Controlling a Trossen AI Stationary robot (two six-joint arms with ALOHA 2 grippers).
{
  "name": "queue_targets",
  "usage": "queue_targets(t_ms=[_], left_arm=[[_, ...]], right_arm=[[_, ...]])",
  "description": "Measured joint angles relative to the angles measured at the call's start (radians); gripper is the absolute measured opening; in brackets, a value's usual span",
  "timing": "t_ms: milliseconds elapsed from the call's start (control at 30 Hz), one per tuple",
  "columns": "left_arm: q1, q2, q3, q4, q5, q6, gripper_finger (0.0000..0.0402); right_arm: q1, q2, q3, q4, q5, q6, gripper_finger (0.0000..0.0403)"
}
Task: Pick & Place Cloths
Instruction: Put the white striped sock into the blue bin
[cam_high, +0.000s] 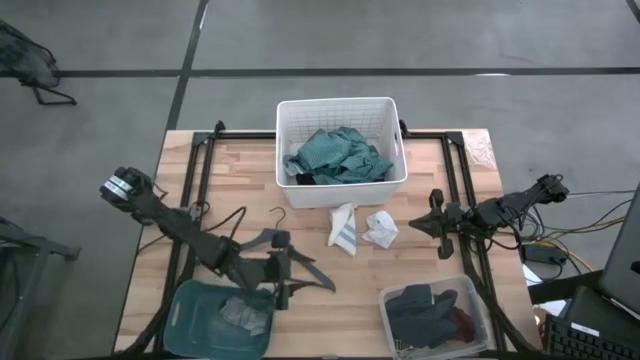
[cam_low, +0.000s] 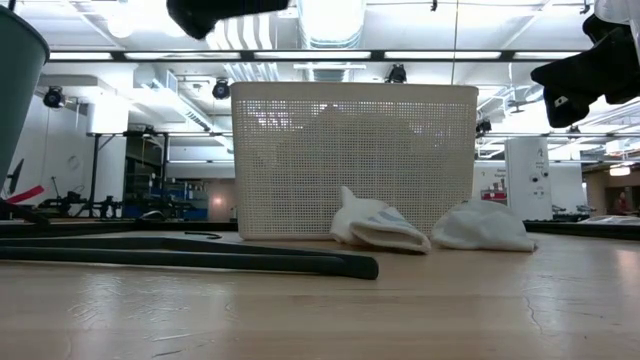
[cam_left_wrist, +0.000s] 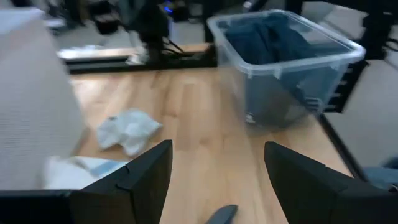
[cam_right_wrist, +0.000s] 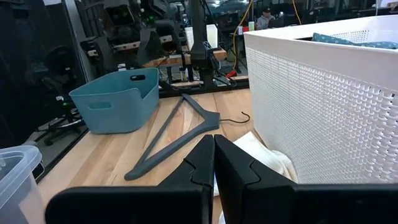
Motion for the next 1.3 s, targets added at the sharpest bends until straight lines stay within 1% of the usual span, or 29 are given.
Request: queue_targets(t_ms=[100,167,367,533,800,933,1067,1200,1300], left_arm=[[0.038,0.026,-0.007,0.016,0.122,0.002,0.0259],[0.06,0.045,-0.007,0.024,0.173,0.002,0.0259],[0.12,0.09,0.012,0.028,0.2,0.015,0.0259],[0.177,0.136,0.04,0.024,0.31,0.038,0.0259],[0.237,0.184,0.062,0.021,0.387,0.07,0.0259],[0.26,0.2,0.072,0.014,0.386,0.055,0.0259],[0.267,0.244,0.089,-0.009,0.328,0.049,0.0259],[0.27,0.303,0.124,-0.064,0.311,0.102,0.0259],[0.283,0.352,0.155,-0.074,0.293,0.119,0.0259]], right_arm=[[0.0,0.0,0.0,0.0,0.0,0.002,0.0008],[0.0,-0.001,0.0,0.0,0.0,0.0,0.0008],[0.0,0.0,0.0,0.0,0.0,0.001,0.0008],[0.0,0.0,0.0,0.0,0.0,0.0,0.0008],[0.0,0.0,0.0,0.0,0.0,0.0,0.0008],[0.0,0.0,0.0,0.0,0.0,0.0,0.0008],[0.0,0.0,0.0,0.0,0.0,0.0,0.0008],[0.0,0.0,0.0,0.0,0.0,0.001,0.0008],[0.0,0.0,0.0,0.0,0.0,0.001,0.0008]])
